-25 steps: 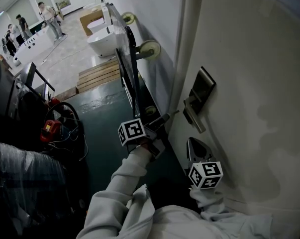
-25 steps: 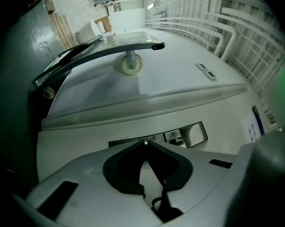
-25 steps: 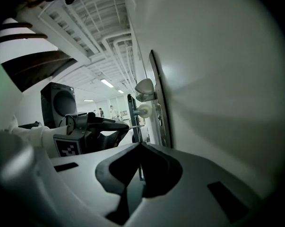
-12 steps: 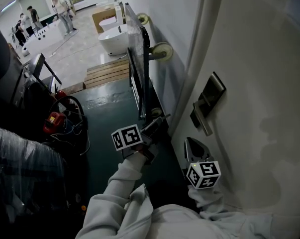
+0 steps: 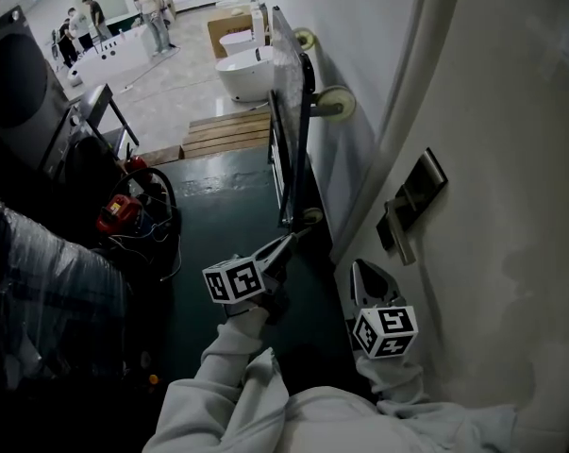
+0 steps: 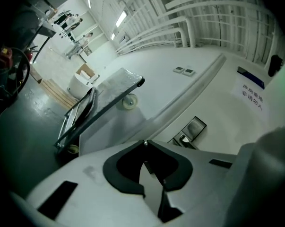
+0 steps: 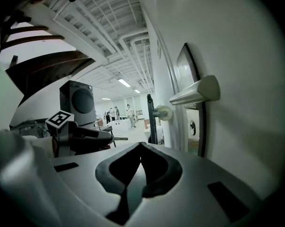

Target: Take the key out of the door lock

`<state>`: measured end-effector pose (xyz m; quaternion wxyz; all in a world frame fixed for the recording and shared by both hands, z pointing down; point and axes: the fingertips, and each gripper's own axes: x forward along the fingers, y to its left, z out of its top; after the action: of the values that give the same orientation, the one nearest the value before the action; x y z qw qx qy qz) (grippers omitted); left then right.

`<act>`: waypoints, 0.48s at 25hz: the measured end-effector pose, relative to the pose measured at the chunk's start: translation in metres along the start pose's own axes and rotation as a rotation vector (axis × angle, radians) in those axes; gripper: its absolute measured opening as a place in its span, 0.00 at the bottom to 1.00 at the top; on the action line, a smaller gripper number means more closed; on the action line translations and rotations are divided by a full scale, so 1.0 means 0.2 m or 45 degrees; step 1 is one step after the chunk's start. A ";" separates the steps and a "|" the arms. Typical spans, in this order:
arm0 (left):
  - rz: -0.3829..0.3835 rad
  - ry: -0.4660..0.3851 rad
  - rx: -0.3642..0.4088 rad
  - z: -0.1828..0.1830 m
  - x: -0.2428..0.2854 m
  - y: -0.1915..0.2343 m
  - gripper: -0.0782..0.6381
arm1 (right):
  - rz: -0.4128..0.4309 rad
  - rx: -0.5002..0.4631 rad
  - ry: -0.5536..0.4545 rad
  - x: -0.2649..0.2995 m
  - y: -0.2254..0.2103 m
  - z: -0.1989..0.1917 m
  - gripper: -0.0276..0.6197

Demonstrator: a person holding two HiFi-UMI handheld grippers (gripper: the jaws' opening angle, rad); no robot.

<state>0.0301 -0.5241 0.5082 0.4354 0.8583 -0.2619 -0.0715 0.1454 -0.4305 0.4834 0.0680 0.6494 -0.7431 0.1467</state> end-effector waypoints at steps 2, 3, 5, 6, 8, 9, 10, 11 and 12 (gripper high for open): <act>0.039 -0.021 0.070 0.01 -0.06 0.00 0.15 | 0.022 -0.008 -0.002 0.01 0.02 0.02 0.12; 0.063 -0.032 0.110 0.02 -0.10 0.00 0.15 | 0.033 -0.012 -0.004 0.02 0.04 0.03 0.12; 0.108 -0.059 0.185 0.04 -0.18 -0.01 0.15 | 0.048 -0.015 -0.008 0.01 0.07 0.04 0.12; 0.133 -0.076 0.224 0.05 -0.23 -0.02 0.15 | 0.055 -0.015 -0.009 0.01 0.08 0.05 0.12; 0.192 -0.114 0.304 0.08 -0.30 -0.02 0.15 | 0.072 -0.017 -0.009 0.03 0.09 0.05 0.12; 0.223 -0.135 0.343 0.10 -0.33 -0.01 0.15 | 0.082 -0.020 -0.009 0.04 0.10 0.06 0.12; 0.253 -0.156 0.380 0.12 -0.36 -0.01 0.15 | 0.091 -0.023 -0.010 0.06 0.10 0.06 0.12; 0.281 -0.176 0.416 0.14 -0.39 -0.01 0.15 | 0.099 -0.026 -0.013 0.07 0.11 0.07 0.12; 0.310 -0.194 0.455 0.15 -0.42 -0.01 0.15 | 0.107 -0.029 -0.016 0.07 0.11 0.08 0.12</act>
<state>-0.0513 -0.5011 0.4787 0.2609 0.8760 -0.4042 -0.0355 0.1226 -0.4465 0.4698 0.0646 0.6178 -0.7716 0.1370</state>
